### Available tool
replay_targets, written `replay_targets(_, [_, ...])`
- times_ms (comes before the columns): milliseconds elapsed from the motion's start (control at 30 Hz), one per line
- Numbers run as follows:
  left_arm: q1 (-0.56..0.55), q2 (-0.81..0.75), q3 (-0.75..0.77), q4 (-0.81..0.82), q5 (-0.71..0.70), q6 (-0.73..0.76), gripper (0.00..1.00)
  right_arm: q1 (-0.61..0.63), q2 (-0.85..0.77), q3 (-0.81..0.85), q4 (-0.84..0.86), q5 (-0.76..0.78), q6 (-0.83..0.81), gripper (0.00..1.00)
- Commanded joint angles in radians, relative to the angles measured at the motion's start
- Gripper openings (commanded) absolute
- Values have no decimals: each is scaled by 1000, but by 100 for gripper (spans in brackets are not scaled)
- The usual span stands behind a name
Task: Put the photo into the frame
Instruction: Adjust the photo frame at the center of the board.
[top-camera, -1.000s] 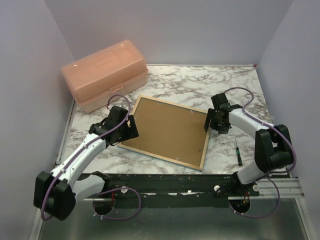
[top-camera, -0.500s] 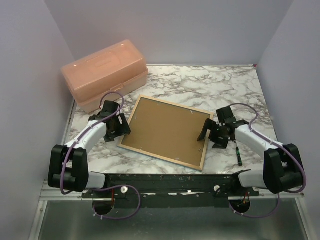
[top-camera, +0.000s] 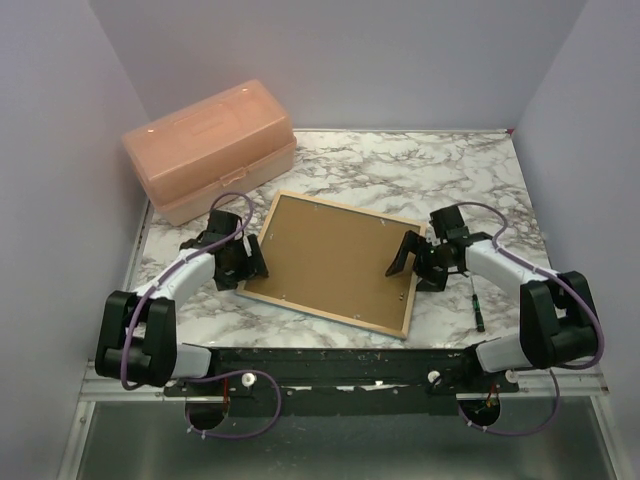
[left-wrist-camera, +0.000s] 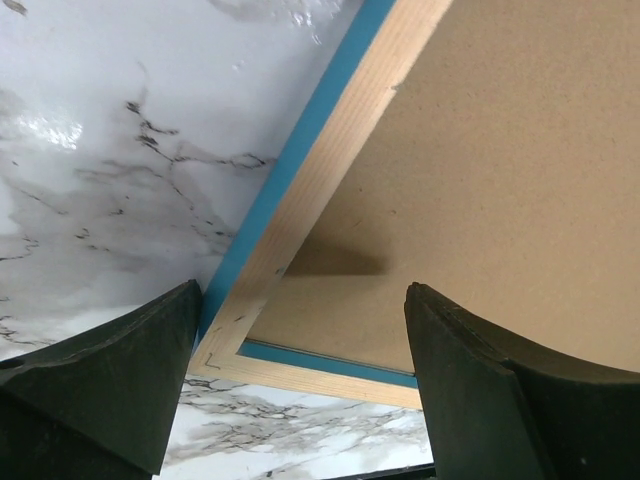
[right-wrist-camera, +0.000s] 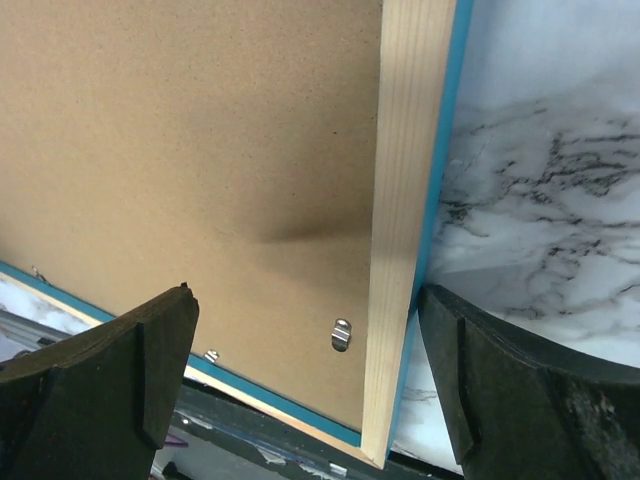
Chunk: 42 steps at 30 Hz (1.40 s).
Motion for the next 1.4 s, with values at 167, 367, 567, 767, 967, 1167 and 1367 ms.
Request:
replay_targets(167, [-148,-135,-138,36,189,-119,82,2,91,147,-71,88,-57,100])
replay_targets(367, [-296,-266,-219,44,152,-234,82,2,117,188,-131,191,-86,100])
replay_targets(567, [-315,-329,-248,-23,27,-248,83,2,80,176,-201,299,-58,100])
replay_targets(767, [-315,-299,-237,-24,-19,-240,84,2,-6,142,-283,350,-18,100])
replay_targets(967, [-310,-276,-213,-25,-56,-218,84,3,-79,98,-284,296,0,95])
replay_targets(1167, [-287,-249,-171,-59,-72,-192,84,4,-3,94,-256,301,-8,89])
replay_targets(1367, [-231,-332,-187,-93,-63,-170,84,39,96,129,-203,275,-39,87])
